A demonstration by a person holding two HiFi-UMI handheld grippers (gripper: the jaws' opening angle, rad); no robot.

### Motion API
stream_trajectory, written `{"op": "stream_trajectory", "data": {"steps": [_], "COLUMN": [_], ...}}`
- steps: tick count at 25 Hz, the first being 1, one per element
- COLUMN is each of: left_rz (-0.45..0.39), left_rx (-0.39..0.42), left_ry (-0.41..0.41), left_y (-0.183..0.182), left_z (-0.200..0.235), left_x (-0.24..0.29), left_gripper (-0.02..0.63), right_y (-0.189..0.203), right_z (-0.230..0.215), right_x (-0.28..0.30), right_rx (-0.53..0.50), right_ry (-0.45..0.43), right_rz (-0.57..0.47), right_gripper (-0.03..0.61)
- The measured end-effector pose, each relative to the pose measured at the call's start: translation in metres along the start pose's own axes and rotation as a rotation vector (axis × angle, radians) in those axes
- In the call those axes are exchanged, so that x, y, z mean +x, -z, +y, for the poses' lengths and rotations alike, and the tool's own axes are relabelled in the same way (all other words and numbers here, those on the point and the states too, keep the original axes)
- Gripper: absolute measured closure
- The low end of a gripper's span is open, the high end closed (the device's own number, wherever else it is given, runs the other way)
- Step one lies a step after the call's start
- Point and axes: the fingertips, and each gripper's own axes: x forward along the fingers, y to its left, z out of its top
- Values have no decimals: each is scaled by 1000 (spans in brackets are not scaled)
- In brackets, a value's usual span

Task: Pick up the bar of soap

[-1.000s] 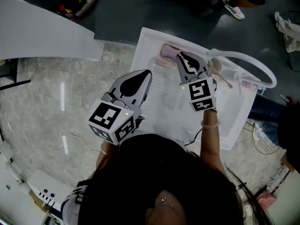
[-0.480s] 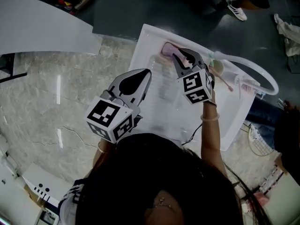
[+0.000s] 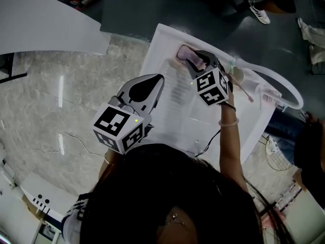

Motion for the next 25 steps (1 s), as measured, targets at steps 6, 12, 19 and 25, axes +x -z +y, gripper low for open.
{"op": "stream_trajectory", "data": {"steps": [6, 12, 19, 25], "left_rz": [9, 18, 22, 27], "left_rx": [-5, -14, -23, -30], "left_ry": [4, 9, 3, 7], "left_y": [1, 2, 4, 6], "left_z": [4, 6, 12, 14], "left_x": [1, 3, 3, 3], "left_gripper": [607, 607, 607, 607], "right_y": [10, 14, 14, 19], "right_z": [2, 0, 0, 4], "right_x": [11, 19, 23, 30], "right_rx": [-6, 4, 11, -25], "right_ry": [-37, -55, -105, -145], "right_rz": [72, 120, 159, 239], "right_gripper": [437, 419, 416, 402]}}
